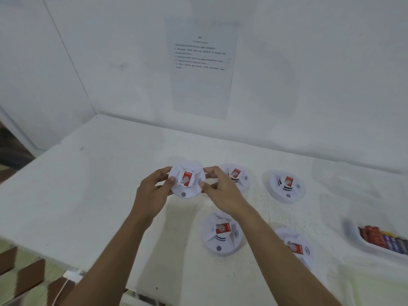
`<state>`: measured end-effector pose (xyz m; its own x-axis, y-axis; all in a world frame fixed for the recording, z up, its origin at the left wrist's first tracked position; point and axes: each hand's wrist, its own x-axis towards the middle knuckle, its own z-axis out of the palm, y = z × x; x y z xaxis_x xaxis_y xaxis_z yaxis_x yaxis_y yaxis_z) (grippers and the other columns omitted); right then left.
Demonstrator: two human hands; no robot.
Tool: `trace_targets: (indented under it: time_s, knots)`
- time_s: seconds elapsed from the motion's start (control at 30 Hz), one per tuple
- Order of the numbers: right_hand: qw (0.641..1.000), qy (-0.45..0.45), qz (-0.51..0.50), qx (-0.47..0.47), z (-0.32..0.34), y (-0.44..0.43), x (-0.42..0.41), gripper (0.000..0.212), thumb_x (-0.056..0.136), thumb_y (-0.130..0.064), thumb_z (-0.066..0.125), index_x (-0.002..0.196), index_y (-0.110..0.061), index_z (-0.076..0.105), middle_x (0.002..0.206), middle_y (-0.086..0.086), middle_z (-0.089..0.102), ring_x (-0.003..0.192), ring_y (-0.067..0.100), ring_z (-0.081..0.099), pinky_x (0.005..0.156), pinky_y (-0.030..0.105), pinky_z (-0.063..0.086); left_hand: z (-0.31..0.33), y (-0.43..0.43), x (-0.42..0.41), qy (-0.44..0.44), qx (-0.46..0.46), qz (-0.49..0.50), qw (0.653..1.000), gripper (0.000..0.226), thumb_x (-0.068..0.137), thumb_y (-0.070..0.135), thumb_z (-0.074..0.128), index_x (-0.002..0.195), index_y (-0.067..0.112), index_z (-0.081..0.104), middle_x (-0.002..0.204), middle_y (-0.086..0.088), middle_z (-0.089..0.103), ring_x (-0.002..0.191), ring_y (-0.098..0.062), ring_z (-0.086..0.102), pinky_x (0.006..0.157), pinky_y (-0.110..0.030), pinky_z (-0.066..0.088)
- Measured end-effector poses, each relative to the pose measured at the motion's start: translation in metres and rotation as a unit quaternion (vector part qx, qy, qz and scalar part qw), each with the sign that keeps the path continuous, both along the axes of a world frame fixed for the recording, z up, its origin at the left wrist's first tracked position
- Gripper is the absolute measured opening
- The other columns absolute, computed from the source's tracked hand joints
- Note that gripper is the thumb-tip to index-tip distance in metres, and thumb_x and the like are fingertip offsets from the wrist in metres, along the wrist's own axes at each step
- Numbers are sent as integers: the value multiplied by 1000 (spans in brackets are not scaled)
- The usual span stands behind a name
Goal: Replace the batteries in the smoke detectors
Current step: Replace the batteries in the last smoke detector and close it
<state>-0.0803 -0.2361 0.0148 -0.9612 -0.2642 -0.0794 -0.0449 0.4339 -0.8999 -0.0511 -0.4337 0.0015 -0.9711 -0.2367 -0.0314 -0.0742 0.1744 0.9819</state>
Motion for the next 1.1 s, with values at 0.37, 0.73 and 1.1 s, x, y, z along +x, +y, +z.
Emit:
trace_targets:
  time_s: [0.37, 0.73, 1.1]
  knots:
    - [987, -34, 7, 160, -14, -21, -21, 26, 98, -16, 56, 117, -2, 63, 114, 13, 69, 107, 30, 63, 89, 39, 50, -19, -7, -24, -66, -225, -27, 972, 31, 102, 28, 46, 128, 22, 63, 117, 5, 66, 108, -14, 57, 88, -24, 38]
    - [987, -60, -13, 148, -8, -26, -15, 44, 100, -21, 54, 142, -9, 49, 129, 11, 63, 114, 25, 61, 86, 27, 45, -15, -10, -27, -80, -257, -35, 962, 37, 103, 24, 44, 135, 11, 56, 141, -4, 55, 129, -20, 50, 108, -27, 32]
    - [992, 21, -118, 40, 36, 24, 58, 39, 98, -16, 53, 137, -22, 54, 128, -6, 57, 103, 10, 57, 89, 24, 43, 53, 49, 34, 61, -157, -97, 981, 30, 98, 25, 53, 127, 27, 62, 122, 18, 61, 99, 7, 57, 80, -5, 42]
